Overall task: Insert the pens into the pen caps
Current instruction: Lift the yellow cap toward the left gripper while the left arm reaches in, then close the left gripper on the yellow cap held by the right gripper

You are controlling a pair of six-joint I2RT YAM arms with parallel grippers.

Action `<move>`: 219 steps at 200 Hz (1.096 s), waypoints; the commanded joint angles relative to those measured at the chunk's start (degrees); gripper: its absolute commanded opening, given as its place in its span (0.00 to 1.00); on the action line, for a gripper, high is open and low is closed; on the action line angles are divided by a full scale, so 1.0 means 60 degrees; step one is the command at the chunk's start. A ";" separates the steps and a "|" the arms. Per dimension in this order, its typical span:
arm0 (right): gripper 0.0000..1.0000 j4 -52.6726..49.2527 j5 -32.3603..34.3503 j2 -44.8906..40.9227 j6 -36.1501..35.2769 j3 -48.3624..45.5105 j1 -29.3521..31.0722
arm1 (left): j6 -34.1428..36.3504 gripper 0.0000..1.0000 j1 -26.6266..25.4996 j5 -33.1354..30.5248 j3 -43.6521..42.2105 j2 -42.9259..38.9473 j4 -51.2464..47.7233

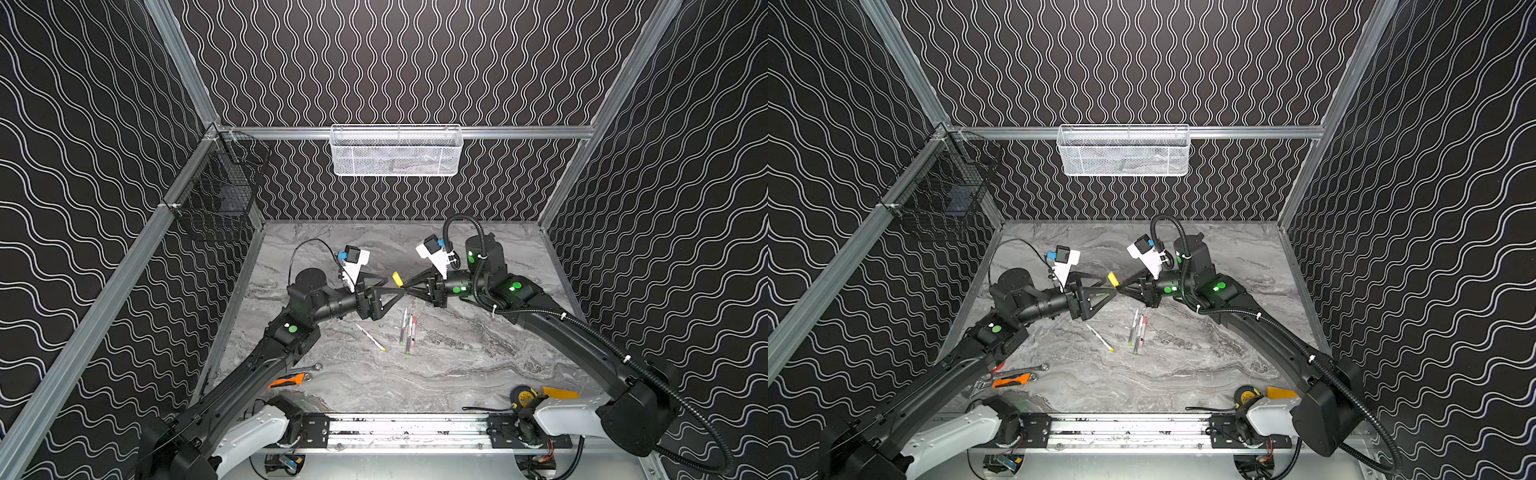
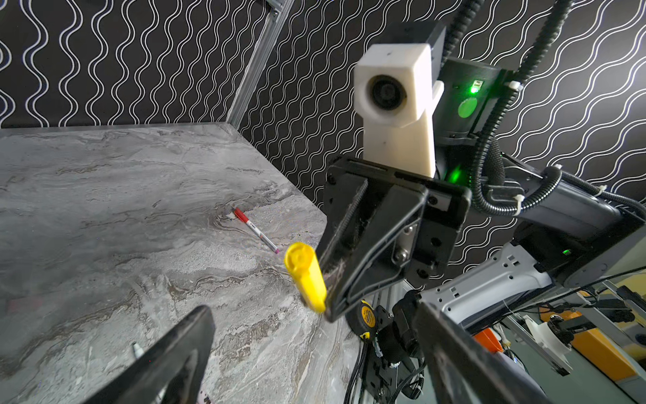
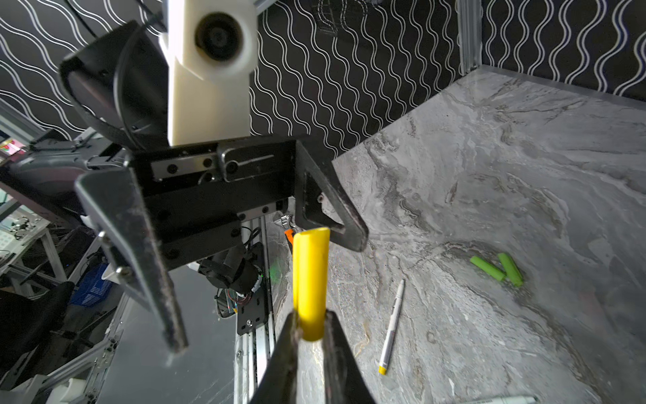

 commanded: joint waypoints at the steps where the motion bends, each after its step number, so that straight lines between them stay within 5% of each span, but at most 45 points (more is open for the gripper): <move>1: 0.15 0.0407 -0.0291 -0.0124 0.0138 0.0024 0.0125 | -0.0074 0.94 -0.0003 -0.0361 -0.0048 -0.0057 0.0330; 52: 0.16 0.0592 -0.0616 -0.0279 0.0194 -0.0118 0.0381 | -0.0226 0.84 -0.0009 -0.0355 -0.0092 -0.0086 0.0913; 114: 0.16 0.1030 -0.0997 -0.0221 0.0402 -0.0262 0.0568 | -0.0515 0.52 -0.0012 0.0451 -0.0334 -0.0058 0.1970; 219: 0.17 0.1104 -0.1102 -0.0085 0.0432 -0.0232 0.0689 | -0.0528 0.19 -0.0013 0.0687 -0.0487 -0.0033 0.2372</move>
